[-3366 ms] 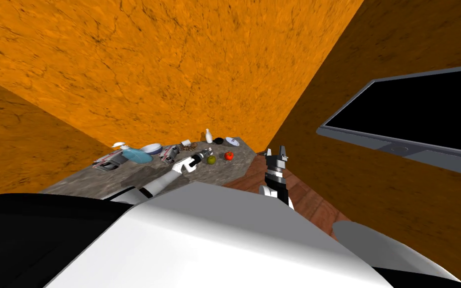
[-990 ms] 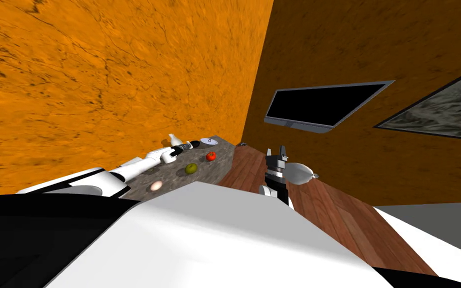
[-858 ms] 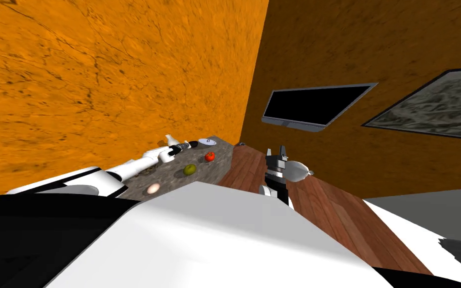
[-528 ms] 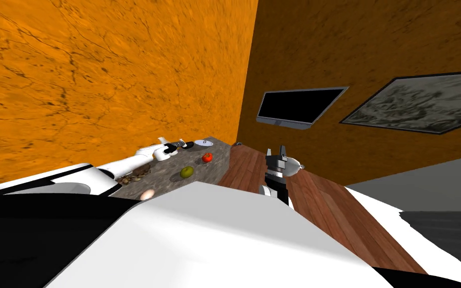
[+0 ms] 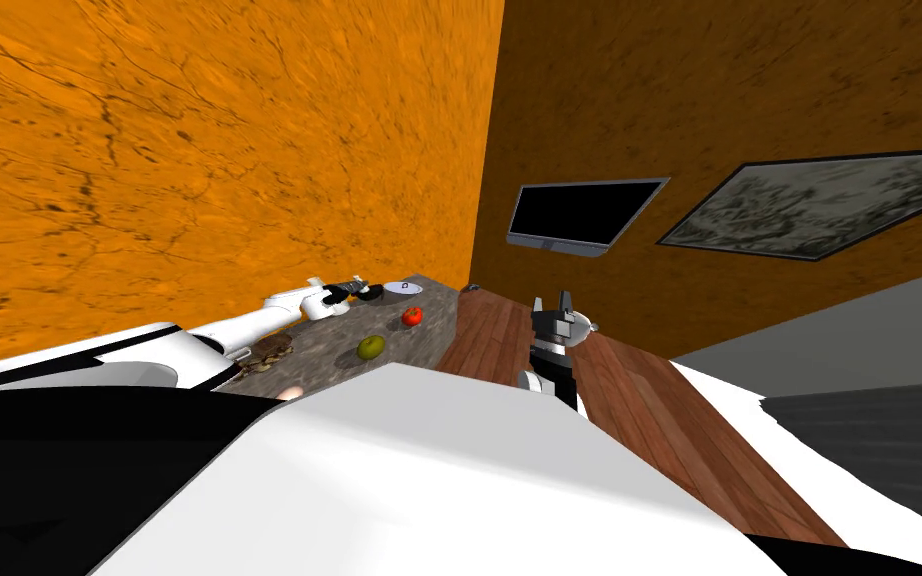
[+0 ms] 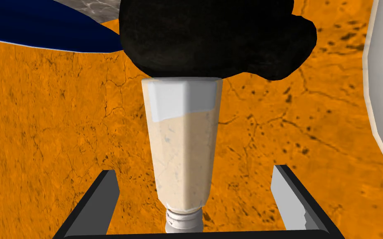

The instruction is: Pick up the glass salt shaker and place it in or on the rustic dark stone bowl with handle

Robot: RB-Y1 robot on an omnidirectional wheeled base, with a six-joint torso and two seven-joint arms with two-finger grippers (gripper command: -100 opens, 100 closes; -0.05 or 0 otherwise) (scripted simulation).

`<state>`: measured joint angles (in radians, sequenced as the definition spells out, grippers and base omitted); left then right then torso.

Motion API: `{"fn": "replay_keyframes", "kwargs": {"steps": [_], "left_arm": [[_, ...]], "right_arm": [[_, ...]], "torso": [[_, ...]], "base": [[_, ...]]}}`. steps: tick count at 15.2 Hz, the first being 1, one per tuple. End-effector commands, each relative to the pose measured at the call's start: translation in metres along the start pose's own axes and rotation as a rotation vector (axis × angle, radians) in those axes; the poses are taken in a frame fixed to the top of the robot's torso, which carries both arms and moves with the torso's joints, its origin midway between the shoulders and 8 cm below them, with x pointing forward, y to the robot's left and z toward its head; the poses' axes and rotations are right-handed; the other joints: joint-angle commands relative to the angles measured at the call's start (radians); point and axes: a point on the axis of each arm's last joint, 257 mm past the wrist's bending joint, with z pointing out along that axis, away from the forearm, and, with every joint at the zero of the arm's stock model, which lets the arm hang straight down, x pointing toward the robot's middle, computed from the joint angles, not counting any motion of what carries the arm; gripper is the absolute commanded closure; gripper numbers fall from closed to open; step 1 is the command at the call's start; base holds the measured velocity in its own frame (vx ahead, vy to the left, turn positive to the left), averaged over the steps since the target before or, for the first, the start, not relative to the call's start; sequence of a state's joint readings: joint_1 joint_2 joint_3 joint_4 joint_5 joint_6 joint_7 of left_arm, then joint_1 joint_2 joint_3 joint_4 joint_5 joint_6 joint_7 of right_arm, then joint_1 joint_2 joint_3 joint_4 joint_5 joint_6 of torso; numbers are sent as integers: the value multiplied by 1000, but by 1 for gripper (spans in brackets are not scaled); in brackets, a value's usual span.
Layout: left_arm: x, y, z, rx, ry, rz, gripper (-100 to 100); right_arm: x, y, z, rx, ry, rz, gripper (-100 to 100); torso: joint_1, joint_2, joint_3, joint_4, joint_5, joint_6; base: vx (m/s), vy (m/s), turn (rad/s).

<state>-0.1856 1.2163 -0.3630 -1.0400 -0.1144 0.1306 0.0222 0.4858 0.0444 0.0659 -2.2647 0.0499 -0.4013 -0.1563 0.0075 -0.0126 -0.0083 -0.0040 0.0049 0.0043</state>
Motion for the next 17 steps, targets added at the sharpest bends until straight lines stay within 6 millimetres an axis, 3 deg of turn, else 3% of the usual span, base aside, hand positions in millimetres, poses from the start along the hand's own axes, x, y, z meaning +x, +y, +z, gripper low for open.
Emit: {"fn": "replay_keyframes", "kwargs": {"steps": [1,2,12,17], "left_arm": [[0,0,0,0,0,0,-100],[-16,1,-4,5,-9,1,-100],[-73,0,-22,19,-26,5,-100],[-67,1,-20,18,-26,4,-100]], "right_arm": [[0,0,0,0,0,0,0],[0,0,0,0,0,0,0],[0,0,0,0,0,0,0],[0,0,0,0,0,0,0]], "torso": [[0,0,0,0,0,0],[0,0,0,0,0,0],[-3,0,0,0,-1,0],[-1,0,0,0,0,0]], "base": [[0,0,0],[-3,-12,21],[-4,-27,28],[-1,-5,5]]}}
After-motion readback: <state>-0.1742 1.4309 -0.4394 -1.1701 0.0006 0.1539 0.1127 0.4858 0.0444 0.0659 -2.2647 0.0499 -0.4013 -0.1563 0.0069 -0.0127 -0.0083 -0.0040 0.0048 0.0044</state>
